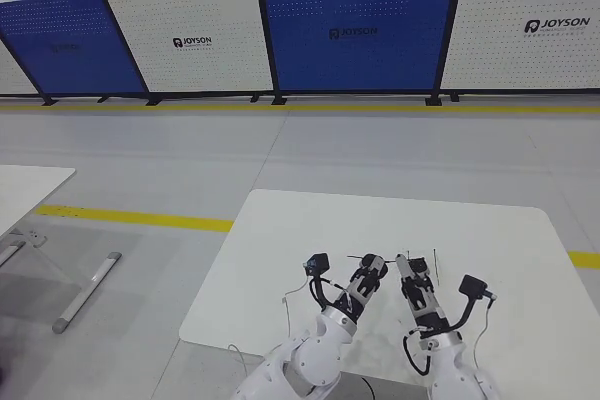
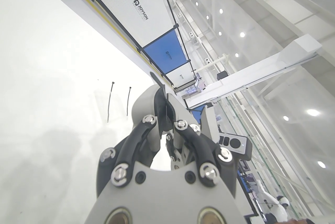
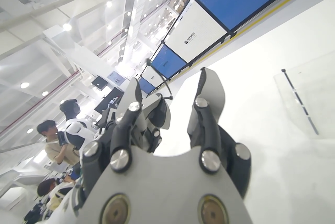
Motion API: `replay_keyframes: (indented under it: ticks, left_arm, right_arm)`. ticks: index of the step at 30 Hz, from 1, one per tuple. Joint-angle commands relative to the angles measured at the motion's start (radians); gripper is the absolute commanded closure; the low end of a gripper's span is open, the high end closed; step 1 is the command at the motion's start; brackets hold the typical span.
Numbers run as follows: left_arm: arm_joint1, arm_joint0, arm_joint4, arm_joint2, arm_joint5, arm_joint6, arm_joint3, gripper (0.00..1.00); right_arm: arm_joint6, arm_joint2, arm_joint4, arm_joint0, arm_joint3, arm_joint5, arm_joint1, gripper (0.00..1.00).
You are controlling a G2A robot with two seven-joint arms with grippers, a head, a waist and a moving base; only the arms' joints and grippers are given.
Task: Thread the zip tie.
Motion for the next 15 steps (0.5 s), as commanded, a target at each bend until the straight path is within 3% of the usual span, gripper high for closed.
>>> replay_keyframes:
  ticks: [1, 3, 4, 6, 7, 8, 15]
  left_arm:
    - [0.0, 0.001, 0.0, 0.0, -0.002, 0.001, 0.0, 1.0]
    - [0.0, 0.001, -0.001, -0.001, -0.005, 0.001, 0.0, 1.0]
    - [0.0, 0.002, -0.001, -0.001, -0.006, 0.001, 0.0, 1.0]
    - [0.0, 0.003, 0.0, -0.001, -0.009, 0.001, -0.001, 1.0]
    - [0.0, 0.004, 0.0, -0.001, -0.01, 0.001, -0.001, 1.0]
    - [0.0, 0.005, 0.002, 0.0, -0.011, 0.001, -0.002, 1.0]
    - [0.002, 0.011, 0.018, 0.0, -0.013, 0.003, -0.005, 1.0]
  right_arm:
    - [-0.01, 0.001, -0.003, -0.002, 0.003, 0.0, 0.0, 0.62]
    - [-0.017, 0.003, -0.006, -0.002, 0.008, 0.001, 0.0, 0.67]
    - [-0.02, 0.003, -0.008, -0.002, 0.009, 0.001, 0.001, 0.77]
    - [-0.024, 0.003, -0.01, -0.002, 0.012, 0.0, 0.001, 0.84]
    - [-0.025, 0.003, -0.011, -0.002, 0.013, 0.0, 0.001, 0.95]
    - [-0.024, 0.003, -0.014, -0.001, 0.014, 0.001, 0.001, 0.99]
    - [-0.018, 0.0, -0.024, 0.006, 0.014, -0.001, 0.003, 1.0]
